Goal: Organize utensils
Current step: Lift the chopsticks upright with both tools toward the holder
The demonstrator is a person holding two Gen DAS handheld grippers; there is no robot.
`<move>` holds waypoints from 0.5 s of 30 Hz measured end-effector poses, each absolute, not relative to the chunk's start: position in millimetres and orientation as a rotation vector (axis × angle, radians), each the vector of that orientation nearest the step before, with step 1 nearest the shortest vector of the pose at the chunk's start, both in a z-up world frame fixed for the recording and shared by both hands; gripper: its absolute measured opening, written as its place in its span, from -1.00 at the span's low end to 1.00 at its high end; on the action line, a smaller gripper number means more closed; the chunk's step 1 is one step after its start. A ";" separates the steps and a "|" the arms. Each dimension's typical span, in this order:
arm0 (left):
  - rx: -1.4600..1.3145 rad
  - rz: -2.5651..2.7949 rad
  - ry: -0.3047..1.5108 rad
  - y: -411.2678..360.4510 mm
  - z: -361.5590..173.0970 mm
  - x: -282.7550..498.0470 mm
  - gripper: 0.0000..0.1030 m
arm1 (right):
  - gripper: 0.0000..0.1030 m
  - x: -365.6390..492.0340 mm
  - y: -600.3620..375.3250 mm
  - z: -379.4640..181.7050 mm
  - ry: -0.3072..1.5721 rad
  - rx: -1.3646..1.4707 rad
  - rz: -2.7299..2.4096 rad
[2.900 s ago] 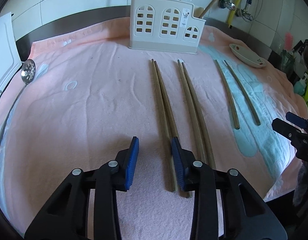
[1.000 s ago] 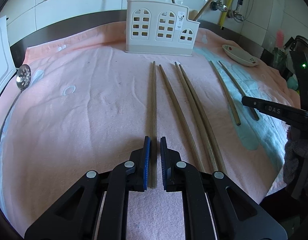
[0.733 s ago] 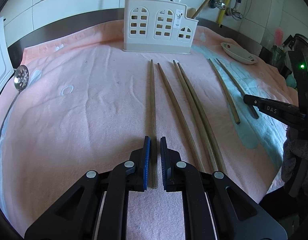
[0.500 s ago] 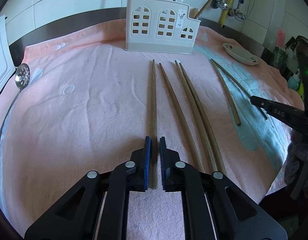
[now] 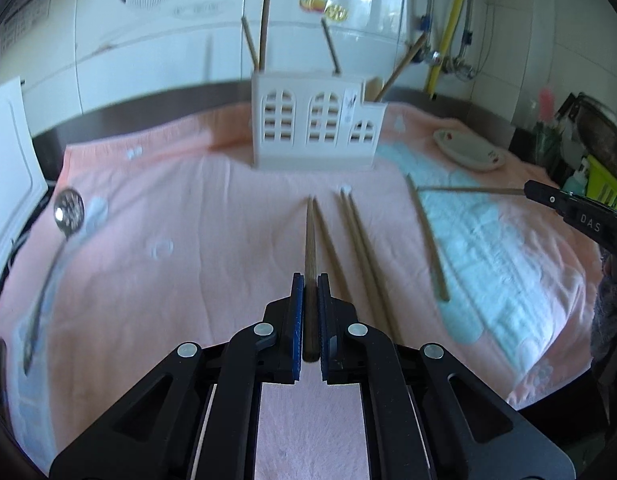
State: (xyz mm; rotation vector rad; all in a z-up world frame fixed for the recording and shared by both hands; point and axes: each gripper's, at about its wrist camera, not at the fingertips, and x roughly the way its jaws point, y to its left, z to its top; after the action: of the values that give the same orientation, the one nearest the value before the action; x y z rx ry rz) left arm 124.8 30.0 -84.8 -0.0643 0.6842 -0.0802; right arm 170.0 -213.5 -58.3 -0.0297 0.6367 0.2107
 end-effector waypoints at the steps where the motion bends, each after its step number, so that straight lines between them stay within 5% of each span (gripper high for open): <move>1: -0.061 -0.082 0.676 29.7 -80.3 125.1 -0.89 | -0.87 170.8 -213.4 -53.9 0.631 -0.036 0.217; 15: -0.037 -0.117 0.581 32.3 -29.9 159.4 -0.89 | -0.87 211.2 -206.7 3.1 0.651 -0.106 0.358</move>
State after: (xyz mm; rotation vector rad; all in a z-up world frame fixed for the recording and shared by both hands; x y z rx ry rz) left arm 159.4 32.2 -29.9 -0.0368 0.5806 -0.1168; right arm 211.2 -206.7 3.1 -0.1061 0.6513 0.3579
